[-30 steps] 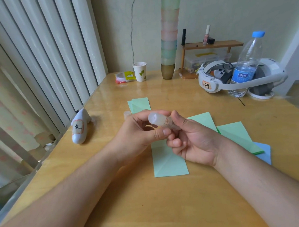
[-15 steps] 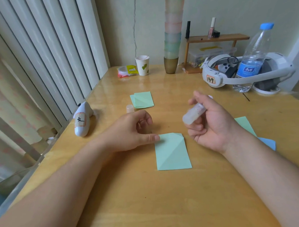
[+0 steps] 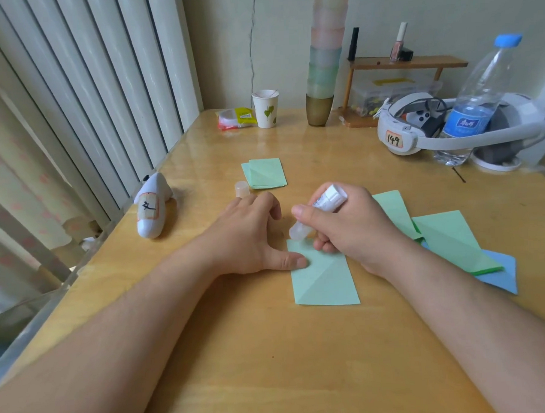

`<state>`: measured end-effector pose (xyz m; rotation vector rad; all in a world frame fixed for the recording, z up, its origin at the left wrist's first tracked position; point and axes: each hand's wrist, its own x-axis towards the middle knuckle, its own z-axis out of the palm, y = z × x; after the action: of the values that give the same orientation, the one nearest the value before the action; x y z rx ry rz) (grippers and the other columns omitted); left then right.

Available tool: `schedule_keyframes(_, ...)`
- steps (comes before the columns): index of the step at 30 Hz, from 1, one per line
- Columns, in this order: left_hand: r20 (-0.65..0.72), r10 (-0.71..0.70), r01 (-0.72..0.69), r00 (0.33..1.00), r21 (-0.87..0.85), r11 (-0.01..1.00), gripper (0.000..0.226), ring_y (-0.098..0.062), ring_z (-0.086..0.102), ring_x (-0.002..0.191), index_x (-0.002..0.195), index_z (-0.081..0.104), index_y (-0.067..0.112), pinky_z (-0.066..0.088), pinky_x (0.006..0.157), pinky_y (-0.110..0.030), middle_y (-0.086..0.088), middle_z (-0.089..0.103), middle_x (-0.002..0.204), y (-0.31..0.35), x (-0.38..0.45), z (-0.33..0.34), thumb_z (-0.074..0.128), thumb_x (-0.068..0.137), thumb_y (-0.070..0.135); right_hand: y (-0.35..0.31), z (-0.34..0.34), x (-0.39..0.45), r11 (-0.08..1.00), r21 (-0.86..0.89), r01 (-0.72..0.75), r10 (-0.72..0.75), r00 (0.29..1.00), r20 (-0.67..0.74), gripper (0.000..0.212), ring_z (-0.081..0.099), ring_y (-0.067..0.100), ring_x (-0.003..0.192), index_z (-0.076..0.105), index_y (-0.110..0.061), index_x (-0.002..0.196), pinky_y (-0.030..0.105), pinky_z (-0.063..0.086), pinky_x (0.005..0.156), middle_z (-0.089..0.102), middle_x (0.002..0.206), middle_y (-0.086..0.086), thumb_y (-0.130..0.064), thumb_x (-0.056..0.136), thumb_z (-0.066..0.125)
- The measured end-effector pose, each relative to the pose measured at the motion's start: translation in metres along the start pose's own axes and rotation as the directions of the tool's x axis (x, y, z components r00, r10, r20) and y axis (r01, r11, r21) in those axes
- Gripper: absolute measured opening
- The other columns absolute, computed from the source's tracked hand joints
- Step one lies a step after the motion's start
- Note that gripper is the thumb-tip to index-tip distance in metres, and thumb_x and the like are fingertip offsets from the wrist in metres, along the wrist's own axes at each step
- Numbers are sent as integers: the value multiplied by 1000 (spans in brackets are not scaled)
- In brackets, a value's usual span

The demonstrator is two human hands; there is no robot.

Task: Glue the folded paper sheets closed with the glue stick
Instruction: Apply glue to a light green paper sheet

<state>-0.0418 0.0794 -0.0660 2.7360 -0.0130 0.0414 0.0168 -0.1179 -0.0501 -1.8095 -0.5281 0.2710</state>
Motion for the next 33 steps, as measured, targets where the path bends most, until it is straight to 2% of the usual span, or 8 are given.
schedule_keyframes(4, 1, -3, 3, 1000, 5, 1000, 82, -19, 42, 108, 110, 39, 33, 36, 89, -32, 10, 46, 114, 0, 0, 0, 80, 59, 82, 4, 0, 3, 996, -94, -5, 3, 1000, -17, 31, 60, 19, 56, 64, -16, 84, 33, 54, 55, 63, 59, 4, -42, 89, 79)
schedule_keyframes(15, 11, -6, 6, 1000, -16, 1000, 82, -18, 43, 112, 115, 40, 32, 39, 94, -32, 13, 47, 114, 2, 1, -1, 82, 62, 79, 5, 4, 5, 995, -95, -2, 2, 1000, 0, 26, 62, 12, 57, 70, -17, 86, 32, 55, 57, 67, 62, 1, -40, 86, 83)
schedule_keyframes(21, 8, -10, 11, 1000, -34, 999, 82, -18, 43, 113, 114, 40, 33, 40, 97, -33, 16, 45, 111, 2, 0, -1, 83, 61, 78, 7, 5, 7, 983, -181, 16, -16, 1000, -2, 25, 62, 11, 57, 70, -22, 83, 41, 57, 62, 69, 62, -3, -44, 83, 83)
schedule_keyframes(25, 5, -11, 12, 1000, -36, 999, 82, -19, 43, 113, 114, 41, 32, 41, 99, -35, 16, 46, 111, 2, 0, -1, 83, 60, 78, 6, 4, 6, 966, -257, 30, -34, 999, -11, 25, 58, 10, 56, 69, -23, 81, 38, 53, 63, 67, 61, -9, -44, 82, 83)
schedule_keyframes(29, 13, -10, 10, 1000, -26, 1000, 82, -18, 43, 113, 115, 40, 33, 41, 98, -35, 14, 46, 113, 2, 0, -2, 81, 61, 80, 4, -3, 4, 935, -354, 14, -34, 998, -49, 25, 53, 6, 58, 68, -22, 79, 28, 44, 58, 63, 61, -14, -43, 80, 82)
schedule_keyframes(33, 17, -9, 10, 1000, -20, 1000, 82, -19, 43, 112, 115, 41, 33, 40, 97, -34, 12, 47, 115, 2, -1, -1, 80, 61, 81, 5, -18, 1, 920, -391, -10, -24, 996, -81, 23, 53, 6, 57, 68, -22, 77, 28, 42, 57, 65, 63, -12, -41, 80, 82)
